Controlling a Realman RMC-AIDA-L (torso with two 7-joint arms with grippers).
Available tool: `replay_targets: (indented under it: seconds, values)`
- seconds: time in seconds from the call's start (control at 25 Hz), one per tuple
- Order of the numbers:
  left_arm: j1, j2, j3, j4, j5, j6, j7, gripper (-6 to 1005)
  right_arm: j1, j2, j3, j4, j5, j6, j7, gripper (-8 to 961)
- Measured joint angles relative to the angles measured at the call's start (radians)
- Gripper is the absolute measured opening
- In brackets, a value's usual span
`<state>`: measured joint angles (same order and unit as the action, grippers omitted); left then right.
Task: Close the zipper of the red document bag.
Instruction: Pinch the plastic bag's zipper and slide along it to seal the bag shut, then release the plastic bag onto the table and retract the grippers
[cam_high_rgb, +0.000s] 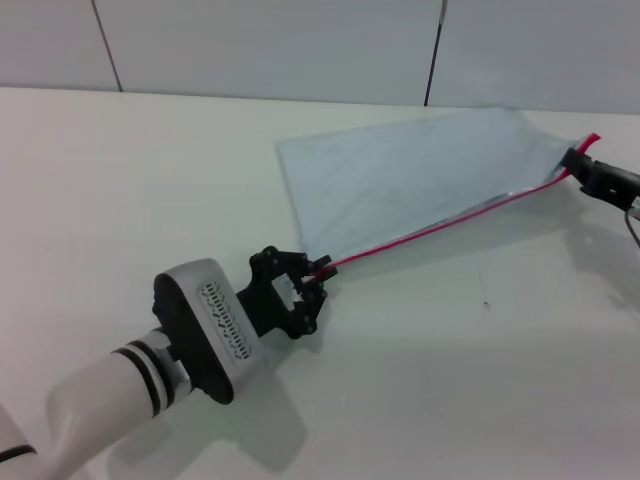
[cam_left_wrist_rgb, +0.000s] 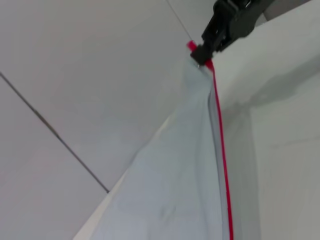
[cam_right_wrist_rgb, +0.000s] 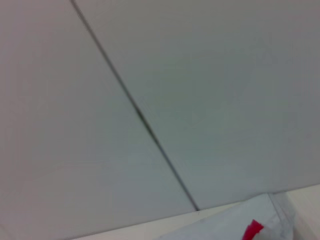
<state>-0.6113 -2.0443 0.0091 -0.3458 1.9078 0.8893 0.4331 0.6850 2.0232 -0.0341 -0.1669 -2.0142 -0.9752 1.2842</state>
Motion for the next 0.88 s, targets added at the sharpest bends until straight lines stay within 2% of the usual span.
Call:
replay_targets:
  seconds: [0.32, 0.6, 0.72, 0.88]
  values:
    - [0.031, 0.001, -0.010, 0.004, -0.008, 0.014, 0.006, 133, -0.011, 0.000, 0.011, -0.006, 0.004, 0.001, -0.004, 15]
    - [0.071, 0.006, -0.014, 0.006, -0.036, 0.186, -0.011, 141, -0.021, 0.001, 0.021, -0.032, 0.004, -0.007, -0.022, 16]
    - [0.089, 0.009, -0.020, 0.029, -0.055, 0.272, -0.063, 282, -0.027, 0.002, 0.044, -0.033, 0.004, -0.042, -0.075, 16]
    - [0.098, 0.011, -0.024, 0.088, -0.063, 0.357, -0.217, 456, -0.047, 0.006, 0.123, -0.021, 0.005, -0.143, -0.221, 126]
